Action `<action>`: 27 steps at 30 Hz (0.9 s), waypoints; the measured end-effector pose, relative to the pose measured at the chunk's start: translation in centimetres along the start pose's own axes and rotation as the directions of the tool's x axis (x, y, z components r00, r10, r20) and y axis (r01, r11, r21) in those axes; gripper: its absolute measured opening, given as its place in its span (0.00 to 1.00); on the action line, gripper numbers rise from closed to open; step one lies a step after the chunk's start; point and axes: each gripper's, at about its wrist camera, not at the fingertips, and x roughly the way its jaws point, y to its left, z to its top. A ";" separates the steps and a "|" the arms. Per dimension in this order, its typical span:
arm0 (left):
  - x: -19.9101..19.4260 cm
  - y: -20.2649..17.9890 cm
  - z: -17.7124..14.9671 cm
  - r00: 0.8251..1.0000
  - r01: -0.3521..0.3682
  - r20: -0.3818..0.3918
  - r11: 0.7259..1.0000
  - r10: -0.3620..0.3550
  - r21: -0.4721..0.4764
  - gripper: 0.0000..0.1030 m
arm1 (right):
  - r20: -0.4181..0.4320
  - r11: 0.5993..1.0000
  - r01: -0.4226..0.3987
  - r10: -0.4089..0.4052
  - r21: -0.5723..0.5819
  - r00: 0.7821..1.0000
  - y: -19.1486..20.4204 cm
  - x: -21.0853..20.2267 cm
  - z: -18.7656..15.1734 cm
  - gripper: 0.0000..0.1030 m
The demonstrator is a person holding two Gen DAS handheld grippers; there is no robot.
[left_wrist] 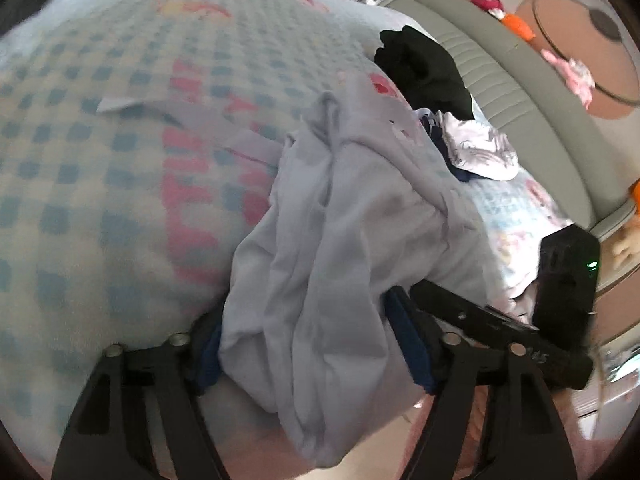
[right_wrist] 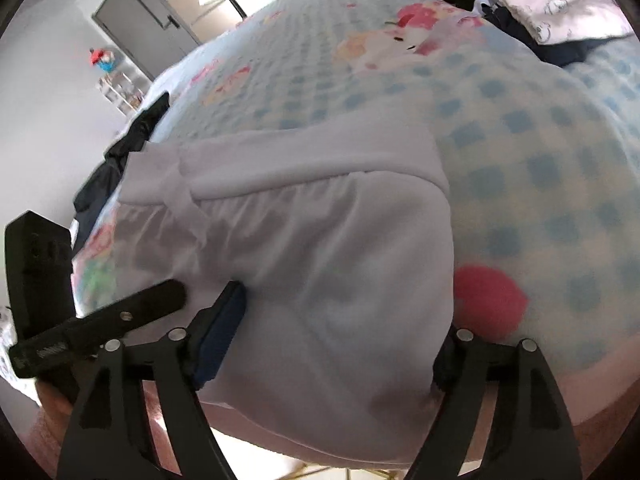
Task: Fold clothes
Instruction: 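Lift the folded shirt with both grippers and carry it toward the clothes pile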
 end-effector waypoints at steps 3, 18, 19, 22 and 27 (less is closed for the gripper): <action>-0.3 -0.6 -0.3 1.000 -0.015 0.016 0.999 0.014 0.031 0.44 | 0.026 1.000 -0.001 0.001 0.010 1.000 -0.2 -0.9 -0.3 0.48; -0.4 -1.7 0.3 0.989 0.144 0.011 0.988 -0.144 -0.050 0.30 | 0.065 0.999 0.032 -0.032 -0.004 0.997 1.1 -2.8 0.8 0.20; -0.3 -2.1 0.6 0.992 0.128 0.006 0.991 -0.128 -0.045 0.29 | 0.070 1.000 0.023 -0.023 0.006 0.997 1.2 -3.2 1.2 0.20; -0.3 -3.5 1.6 0.994 0.110 -0.005 0.994 -0.110 -0.029 0.27 | 0.092 1.000 0.018 -0.016 -0.018 0.996 1.4 -4.8 2.4 0.18; 0.2 -7.8 4.2 0.988 0.153 0.017 0.988 -0.154 0.019 0.27 | 0.125 0.998 0.027 -0.020 -0.049 0.992 0.8 -6.8 6.1 0.18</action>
